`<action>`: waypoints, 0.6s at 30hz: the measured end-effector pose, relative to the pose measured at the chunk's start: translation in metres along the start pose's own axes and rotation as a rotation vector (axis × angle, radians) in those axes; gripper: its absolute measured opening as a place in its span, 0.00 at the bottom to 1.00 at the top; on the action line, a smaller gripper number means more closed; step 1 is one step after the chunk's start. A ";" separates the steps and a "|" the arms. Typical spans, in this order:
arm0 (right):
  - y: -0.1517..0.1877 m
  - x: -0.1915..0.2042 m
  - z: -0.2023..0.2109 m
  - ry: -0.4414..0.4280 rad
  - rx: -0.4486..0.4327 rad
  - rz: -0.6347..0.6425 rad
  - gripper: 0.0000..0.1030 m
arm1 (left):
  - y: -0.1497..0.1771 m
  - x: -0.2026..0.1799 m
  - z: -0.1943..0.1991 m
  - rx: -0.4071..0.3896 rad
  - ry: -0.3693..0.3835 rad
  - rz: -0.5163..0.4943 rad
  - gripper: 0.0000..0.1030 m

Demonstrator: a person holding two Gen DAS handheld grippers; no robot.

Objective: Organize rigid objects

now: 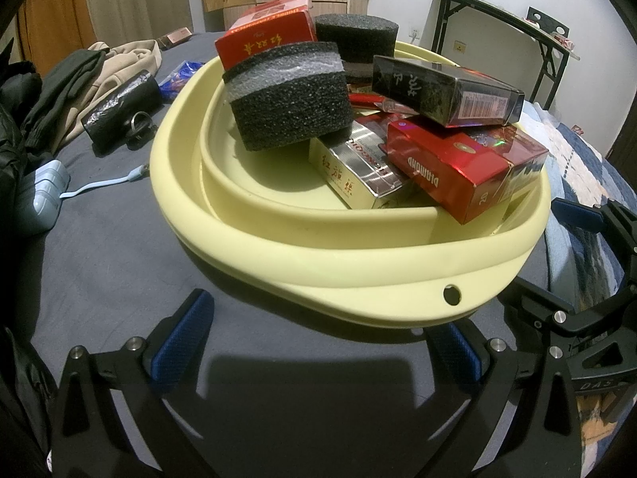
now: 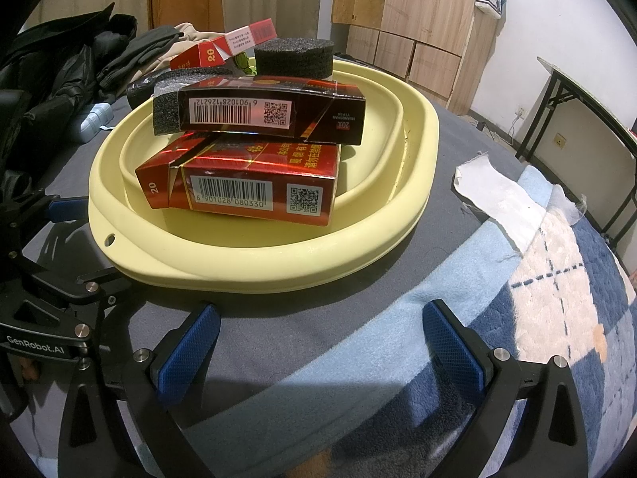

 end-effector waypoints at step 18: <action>0.000 0.000 0.000 0.000 0.000 0.000 1.00 | -0.001 -0.001 -0.001 0.000 0.000 0.000 1.00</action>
Point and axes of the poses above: each gripper's, at about its wrist camera, not at the fingertips, and z roughly against the way its jaws point, x to its left, y to its underside, the point moved 4 cm from there along -z, roughly the way its jaws point, and after that the axes turned 11 degrees about x, right-handed, at the moved point
